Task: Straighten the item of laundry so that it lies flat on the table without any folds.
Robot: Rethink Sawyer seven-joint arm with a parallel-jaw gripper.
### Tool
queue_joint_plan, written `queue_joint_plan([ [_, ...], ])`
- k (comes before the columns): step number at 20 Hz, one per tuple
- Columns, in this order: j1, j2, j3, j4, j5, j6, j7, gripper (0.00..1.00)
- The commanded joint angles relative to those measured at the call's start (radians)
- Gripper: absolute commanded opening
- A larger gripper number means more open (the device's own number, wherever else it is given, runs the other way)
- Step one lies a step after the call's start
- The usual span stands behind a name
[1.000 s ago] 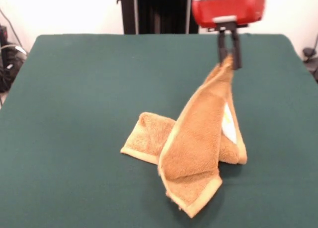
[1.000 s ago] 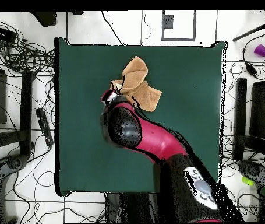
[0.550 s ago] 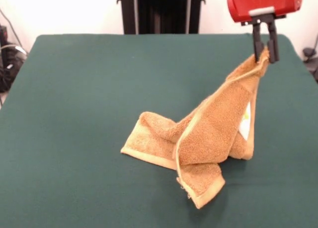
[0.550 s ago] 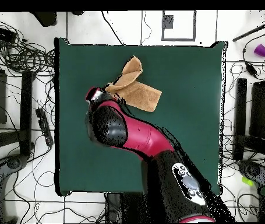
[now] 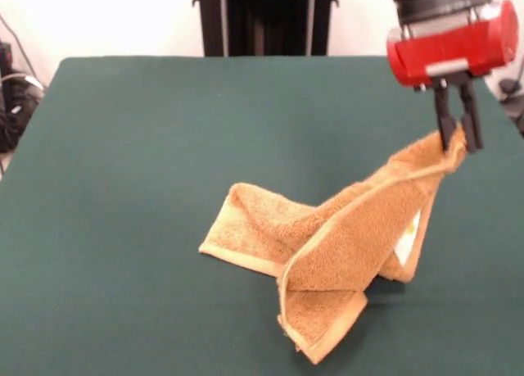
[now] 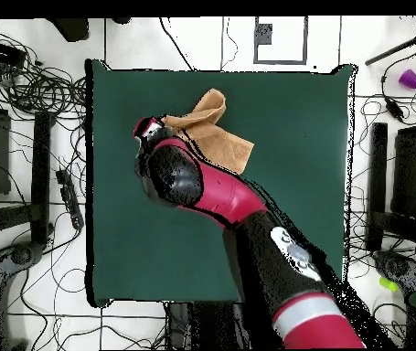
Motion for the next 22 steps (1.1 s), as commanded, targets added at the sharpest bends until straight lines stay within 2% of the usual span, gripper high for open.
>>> queue_joint_plan([
  [1,-0.027,0.228,0.244,-0.077,-0.045,-0.162,0.242,0.00],
  [9,-0.019,0.437,0.360,-0.237,-0.121,-0.296,0.261,0.00],
  [13,0.041,0.510,0.332,-0.346,-0.099,-0.314,0.228,0.00],
  [17,0.120,0.550,0.276,-0.447,-0.022,-0.313,0.192,0.00],
  [22,0.142,0.553,0.254,-0.474,0.015,-0.302,0.207,0.00],
])
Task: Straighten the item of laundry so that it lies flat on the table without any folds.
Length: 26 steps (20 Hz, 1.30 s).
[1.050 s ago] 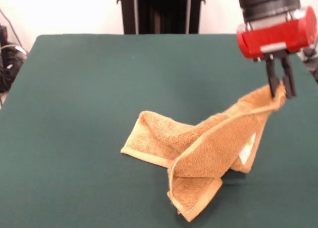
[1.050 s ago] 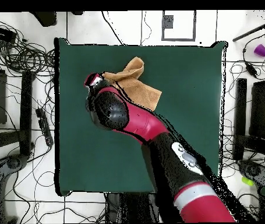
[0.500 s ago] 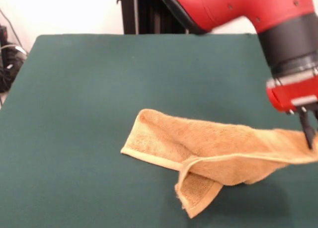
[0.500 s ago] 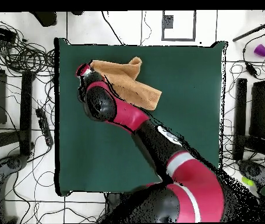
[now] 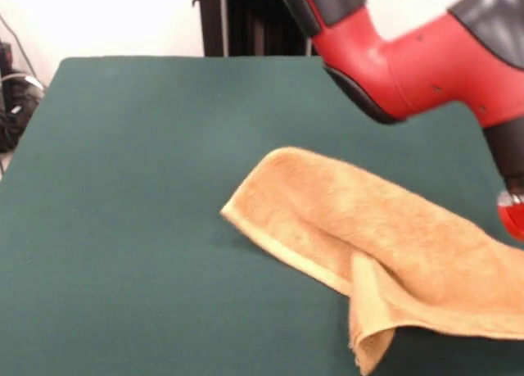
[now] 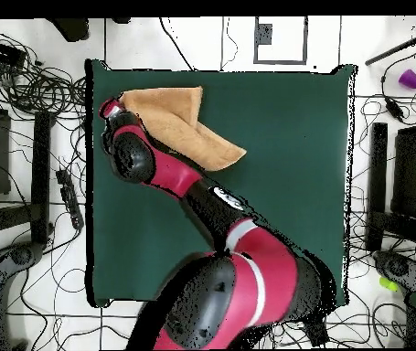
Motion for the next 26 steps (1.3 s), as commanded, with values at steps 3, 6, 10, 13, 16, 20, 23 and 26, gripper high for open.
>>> queue_joint_plan([
  [3,0.079,0.021,0.012,-0.101,0.130,0.009,0.231,0.00],
  [6,0.060,-0.004,0.025,-0.061,0.140,-0.008,0.266,0.00],
  [10,0.054,-0.057,-0.003,-0.001,0.189,0.016,0.278,0.00],
  [13,0.054,-0.090,-0.015,0.023,0.198,-0.012,0.282,0.00],
  [16,0.061,-0.105,-0.008,0.016,0.170,-0.065,0.283,0.00],
  [20,-0.003,-0.097,0.162,-0.013,-0.009,-0.238,0.396,0.00],
  [23,-0.024,-0.133,0.238,-0.001,0.032,-0.183,0.430,0.00],
  [26,-0.037,-0.121,0.290,0.008,0.027,-0.135,0.435,0.00],
])
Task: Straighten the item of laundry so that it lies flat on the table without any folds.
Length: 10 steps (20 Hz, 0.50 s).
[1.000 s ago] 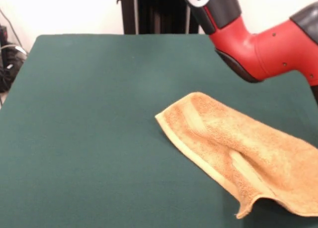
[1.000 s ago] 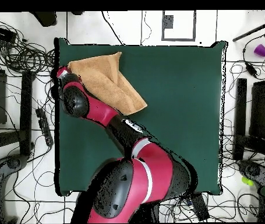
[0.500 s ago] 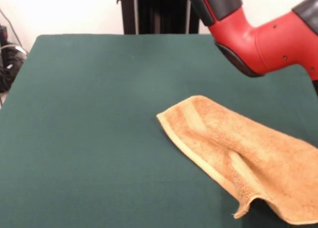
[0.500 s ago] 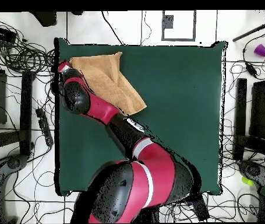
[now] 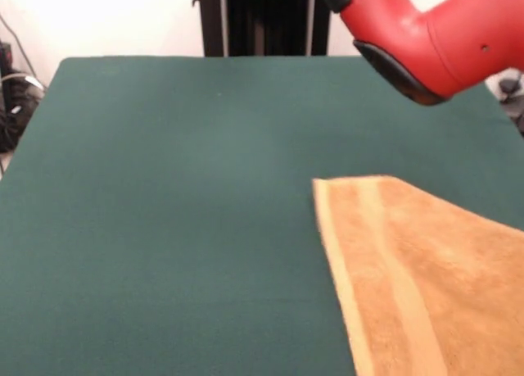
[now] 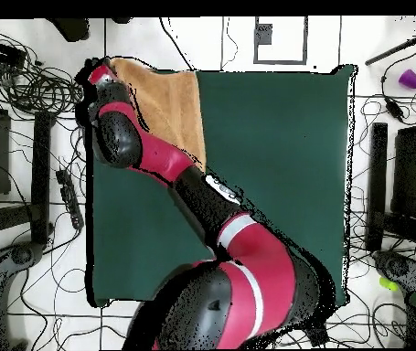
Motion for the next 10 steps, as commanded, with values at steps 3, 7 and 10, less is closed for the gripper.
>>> queue_joint_plan([
  [3,-0.018,0.043,0.226,0.028,-0.107,-0.031,0.374,0.00],
  [7,0.003,0.078,0.171,0.031,-0.147,-0.044,0.353,0.00],
  [10,-0.011,0.085,0.139,0.037,-0.181,-0.019,0.332,0.00],
])
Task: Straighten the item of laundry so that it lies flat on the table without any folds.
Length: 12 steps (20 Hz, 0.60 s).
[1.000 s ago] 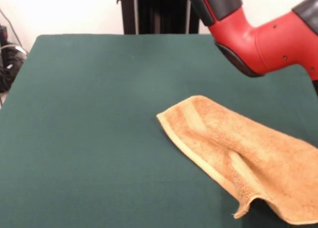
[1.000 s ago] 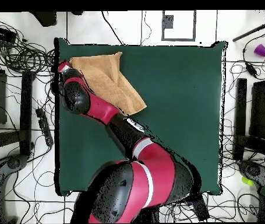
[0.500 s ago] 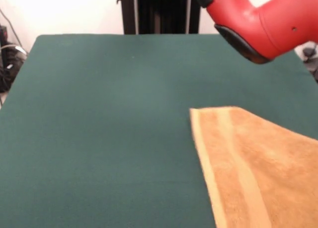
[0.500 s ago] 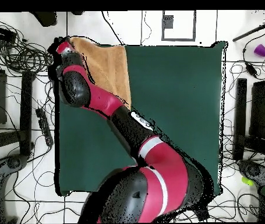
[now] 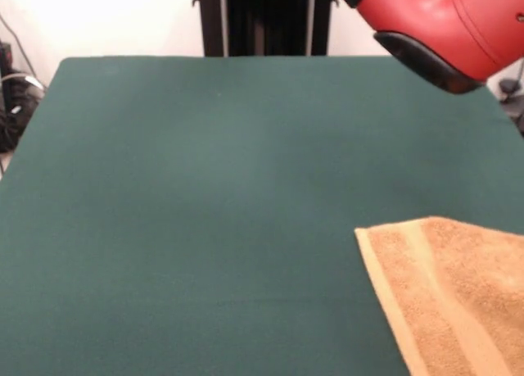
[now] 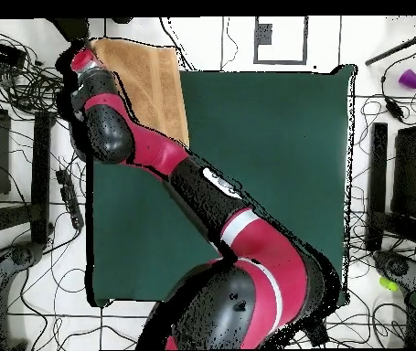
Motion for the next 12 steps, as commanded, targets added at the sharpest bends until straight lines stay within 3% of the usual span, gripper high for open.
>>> queue_joint_plan([
  [1,0.025,0.079,0.008,0.040,-0.072,0.002,0.209,0.00],
  [12,0.016,0.114,-0.047,0.017,-0.121,0.018,0.177,0.00],
])
